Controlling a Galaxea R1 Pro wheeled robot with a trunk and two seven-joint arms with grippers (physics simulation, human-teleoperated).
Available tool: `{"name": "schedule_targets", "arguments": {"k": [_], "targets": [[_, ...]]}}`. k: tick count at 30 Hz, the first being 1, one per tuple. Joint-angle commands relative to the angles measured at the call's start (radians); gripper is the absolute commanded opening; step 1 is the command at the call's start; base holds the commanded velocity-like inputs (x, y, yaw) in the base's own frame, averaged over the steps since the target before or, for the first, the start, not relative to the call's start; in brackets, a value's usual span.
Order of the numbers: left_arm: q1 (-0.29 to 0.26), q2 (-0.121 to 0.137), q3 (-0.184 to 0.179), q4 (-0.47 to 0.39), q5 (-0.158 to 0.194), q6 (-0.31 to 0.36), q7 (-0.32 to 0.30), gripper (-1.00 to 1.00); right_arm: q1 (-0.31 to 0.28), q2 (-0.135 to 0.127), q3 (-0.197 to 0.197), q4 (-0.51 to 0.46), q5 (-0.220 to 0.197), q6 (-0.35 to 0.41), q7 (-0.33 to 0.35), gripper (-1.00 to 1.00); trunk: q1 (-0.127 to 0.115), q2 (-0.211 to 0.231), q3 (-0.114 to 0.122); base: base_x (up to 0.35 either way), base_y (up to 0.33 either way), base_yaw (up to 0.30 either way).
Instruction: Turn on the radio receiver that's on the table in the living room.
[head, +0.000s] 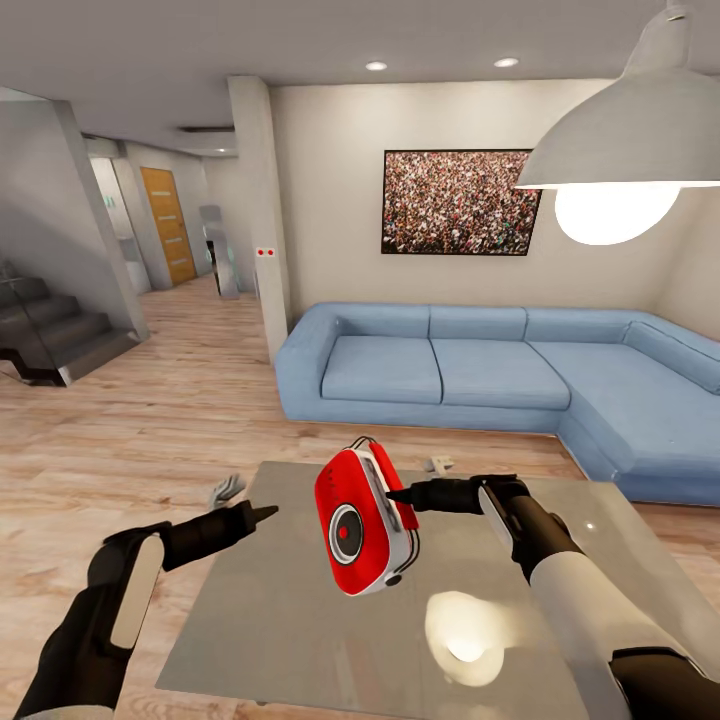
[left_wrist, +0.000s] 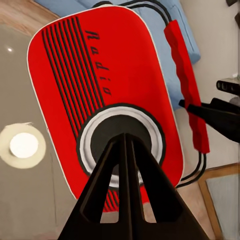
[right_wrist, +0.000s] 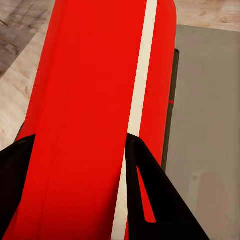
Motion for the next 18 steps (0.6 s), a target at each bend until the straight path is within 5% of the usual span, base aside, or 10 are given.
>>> {"name": "schedule_targets", "arguments": {"k": [1, 18], "targets": [[0.0, -0.001, -0.004, 0.001, -0.001, 0.0, 0.001, -1.0, 0.0, 0.001, -0.001, -0.001, -0.009, 0.003, 0.001, -1.0, 0.0, 0.0, 0.0, 0.0, 0.0, 0.0], [-0.023, -0.003, -0.011, 0.04, -0.003, -0.001, 0.002, -1.0, -0.001, 0.006, 0.0, -0.001, -0.007, 0.004, 0.001, -1.0, 0.0, 0.0, 0.0, 0.0, 0.0, 0.0]]}}
